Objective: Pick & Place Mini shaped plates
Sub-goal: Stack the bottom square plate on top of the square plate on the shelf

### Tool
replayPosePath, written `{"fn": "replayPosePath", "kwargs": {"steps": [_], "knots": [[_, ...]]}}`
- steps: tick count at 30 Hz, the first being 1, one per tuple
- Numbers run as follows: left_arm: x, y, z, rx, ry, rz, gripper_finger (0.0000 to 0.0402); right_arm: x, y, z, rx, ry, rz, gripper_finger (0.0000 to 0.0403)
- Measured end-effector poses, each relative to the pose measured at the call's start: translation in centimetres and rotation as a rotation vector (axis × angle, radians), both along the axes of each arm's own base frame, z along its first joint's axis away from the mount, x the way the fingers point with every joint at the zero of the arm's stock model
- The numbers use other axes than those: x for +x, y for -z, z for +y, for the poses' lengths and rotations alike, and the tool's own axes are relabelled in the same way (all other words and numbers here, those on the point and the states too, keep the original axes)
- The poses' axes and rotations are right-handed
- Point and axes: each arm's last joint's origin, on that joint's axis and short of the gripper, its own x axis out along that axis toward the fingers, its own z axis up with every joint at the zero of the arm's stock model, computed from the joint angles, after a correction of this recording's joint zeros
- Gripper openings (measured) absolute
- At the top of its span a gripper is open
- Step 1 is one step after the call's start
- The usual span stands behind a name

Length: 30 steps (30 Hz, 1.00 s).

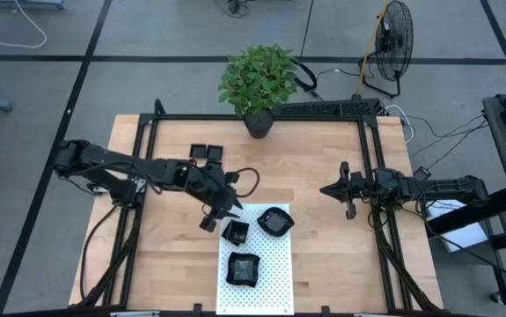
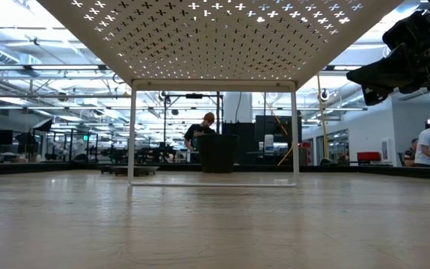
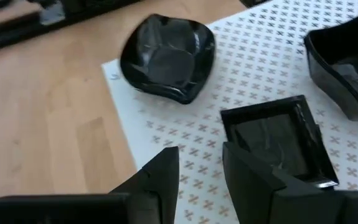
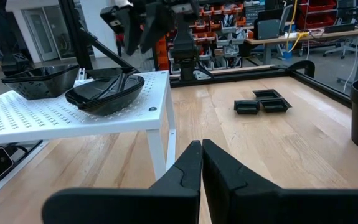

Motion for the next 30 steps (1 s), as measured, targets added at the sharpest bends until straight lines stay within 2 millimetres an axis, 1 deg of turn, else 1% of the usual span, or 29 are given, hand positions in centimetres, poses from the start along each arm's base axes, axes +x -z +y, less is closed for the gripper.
{"fn": "replayPosePath", "kwargs": {"steps": [3,5,8,11,14,17,19,23,27,30], "knots": [[-0.1,0.4,0.0,-0.013,0.021,0.021,0.0126,0.0,0.0,0.0,0.0,0.0,0.0,0.0],[-0.2,0.5,0.2,0.01,-0.02,0.036,0.0126,0.0,0.0,0.0,0.0,0.0,0.0,0.0],[-1.2,0.7,0.9,0.081,-0.172,0.119,0.0126,0.0,0.0,0.0,0.0,0.001,0.0,0.0],[-2.5,-0.3,2.2,0.121,-0.353,0.138,0.0126,0.0,0.0,0.0,0.0,0.0,0.0,0.0],[-3.8,-0.3,4.0,0.142,-0.524,0.21,0.0126,0.0,0.0,0.0,0.0,0.0,0.0,0.0],[-4.7,-0.2,6.0,0.134,-0.66,0.249,0.0126,0.0,0.0,0.0,0.0,0.0,0.0,0.0],[-5.2,0.8,7.5,0.111,-0.728,0.265,0.0126,0.0,0.0,0.0,0.0,0.001,0.0,0.0],[-6.5,4.7,10.3,-0.029,-0.821,0.323,0.0126,0.0,0.0,0.0,0.0,0.0,0.0,0.0],[-8.5,8.5,12.3,-0.163,-0.966,0.394,0.0126,0.0,0.0,0.0,0.0,0.001,0.0,0.0],[-9.7,10.5,13.6,-0.228,-1.065,0.37,0.0126,0.0,0.0,0.0,0.0,0.0,0.0,0.0]]}}
